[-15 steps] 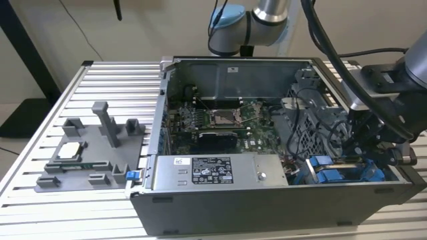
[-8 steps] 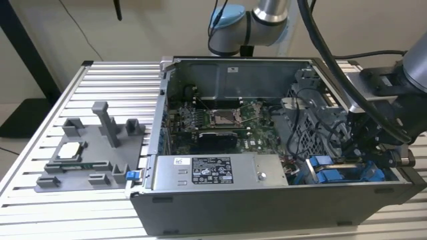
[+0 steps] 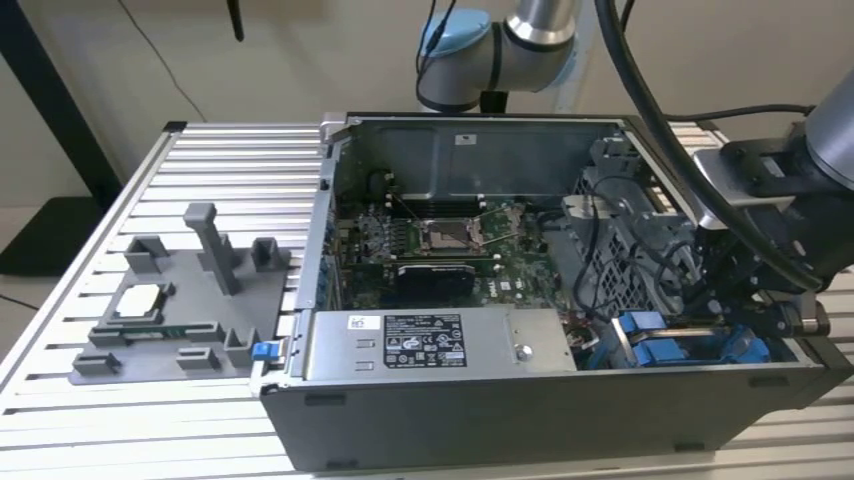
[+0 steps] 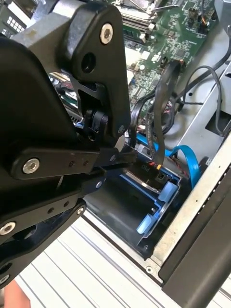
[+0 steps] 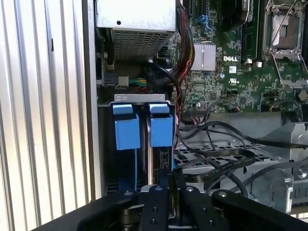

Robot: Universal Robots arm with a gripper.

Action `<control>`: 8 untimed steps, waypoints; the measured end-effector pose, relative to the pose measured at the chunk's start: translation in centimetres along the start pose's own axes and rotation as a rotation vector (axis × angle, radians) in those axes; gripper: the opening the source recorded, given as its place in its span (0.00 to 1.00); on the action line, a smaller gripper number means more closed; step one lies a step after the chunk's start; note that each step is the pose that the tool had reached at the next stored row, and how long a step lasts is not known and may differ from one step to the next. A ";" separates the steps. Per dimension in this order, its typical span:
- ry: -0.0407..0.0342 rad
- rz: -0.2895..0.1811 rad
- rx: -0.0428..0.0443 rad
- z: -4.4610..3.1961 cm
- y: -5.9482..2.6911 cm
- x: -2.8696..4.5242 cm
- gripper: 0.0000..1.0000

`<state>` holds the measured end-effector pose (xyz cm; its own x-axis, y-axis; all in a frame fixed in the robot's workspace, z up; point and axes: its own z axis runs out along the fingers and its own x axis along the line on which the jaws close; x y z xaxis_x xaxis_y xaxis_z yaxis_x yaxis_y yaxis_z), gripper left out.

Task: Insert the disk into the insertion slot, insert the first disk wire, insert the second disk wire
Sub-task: 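Insert the second disk wire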

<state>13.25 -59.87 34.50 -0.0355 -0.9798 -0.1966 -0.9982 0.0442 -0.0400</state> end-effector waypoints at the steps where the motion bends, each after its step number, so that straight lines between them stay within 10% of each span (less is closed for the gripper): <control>1: 0.0001 0.000 -0.0020 0.03 -0.01 0.00 0.00; 8: 0.0018 0.001 -0.0058 0.19 -0.01 0.04 0.00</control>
<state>13.26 -59.87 34.31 -0.0367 -0.9801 -0.1949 -0.9984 0.0442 -0.0341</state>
